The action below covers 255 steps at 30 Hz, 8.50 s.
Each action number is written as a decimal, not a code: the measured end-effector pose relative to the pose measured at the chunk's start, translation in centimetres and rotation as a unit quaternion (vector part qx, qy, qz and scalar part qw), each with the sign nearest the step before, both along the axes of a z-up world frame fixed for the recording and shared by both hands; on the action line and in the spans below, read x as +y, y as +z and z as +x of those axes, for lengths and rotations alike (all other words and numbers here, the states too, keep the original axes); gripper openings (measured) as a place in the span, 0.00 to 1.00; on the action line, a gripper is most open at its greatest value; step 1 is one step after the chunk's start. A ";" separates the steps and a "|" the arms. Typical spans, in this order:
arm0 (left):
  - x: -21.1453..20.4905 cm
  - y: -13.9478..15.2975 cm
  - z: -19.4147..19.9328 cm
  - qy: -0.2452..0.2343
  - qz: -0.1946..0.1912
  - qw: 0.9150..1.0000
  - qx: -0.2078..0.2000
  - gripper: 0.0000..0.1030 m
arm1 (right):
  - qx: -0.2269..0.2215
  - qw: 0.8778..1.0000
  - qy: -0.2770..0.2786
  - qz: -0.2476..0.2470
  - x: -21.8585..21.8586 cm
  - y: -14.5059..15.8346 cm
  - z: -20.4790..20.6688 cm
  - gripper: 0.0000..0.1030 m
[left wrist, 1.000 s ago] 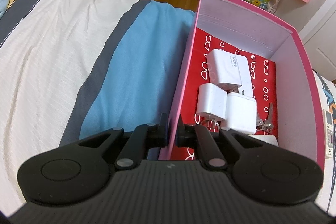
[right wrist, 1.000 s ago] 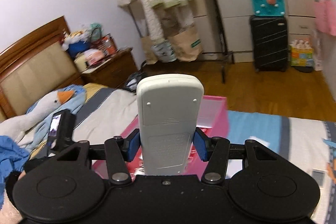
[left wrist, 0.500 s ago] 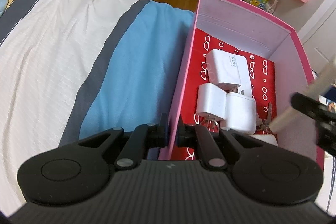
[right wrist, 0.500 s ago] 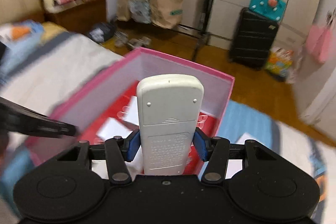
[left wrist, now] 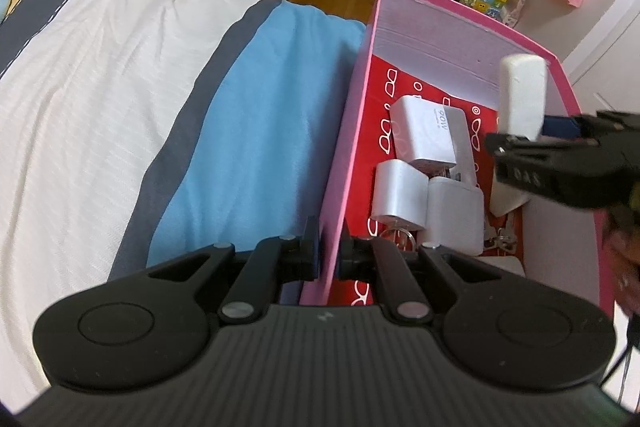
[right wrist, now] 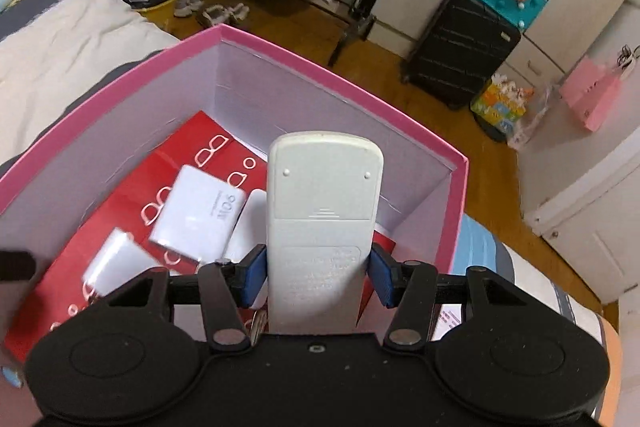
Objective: Organize rigid objects
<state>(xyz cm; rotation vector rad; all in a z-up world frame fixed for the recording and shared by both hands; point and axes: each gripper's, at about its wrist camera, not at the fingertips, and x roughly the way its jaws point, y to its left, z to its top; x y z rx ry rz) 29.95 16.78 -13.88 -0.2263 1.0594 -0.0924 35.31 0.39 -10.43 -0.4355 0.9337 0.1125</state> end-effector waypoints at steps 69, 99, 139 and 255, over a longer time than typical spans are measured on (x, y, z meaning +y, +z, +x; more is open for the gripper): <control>-0.7 0.4 0.1 0.012 0.026 1.000 0.005 0.07 | 0.090 0.939 -0.225 0.244 -27.2 -1.7 -9.6 0.57; -0.5 0.5 -0.1 0.015 0.018 1.000 0.006 0.07 | 0.151 0.927 -0.161 0.302 -22.9 -1.4 -11.1 0.20; 0.1 0.2 0.1 0.013 -0.008 1.000 0.005 0.07 | 0.111 0.926 -0.047 0.357 -8.6 4.9 -6.5 0.40; 0.6 0.0 0.5 0.014 -0.018 1.000 0.000 0.08 | -0.052 0.947 -0.078 0.306 -4.1 3.5 -4.3 0.66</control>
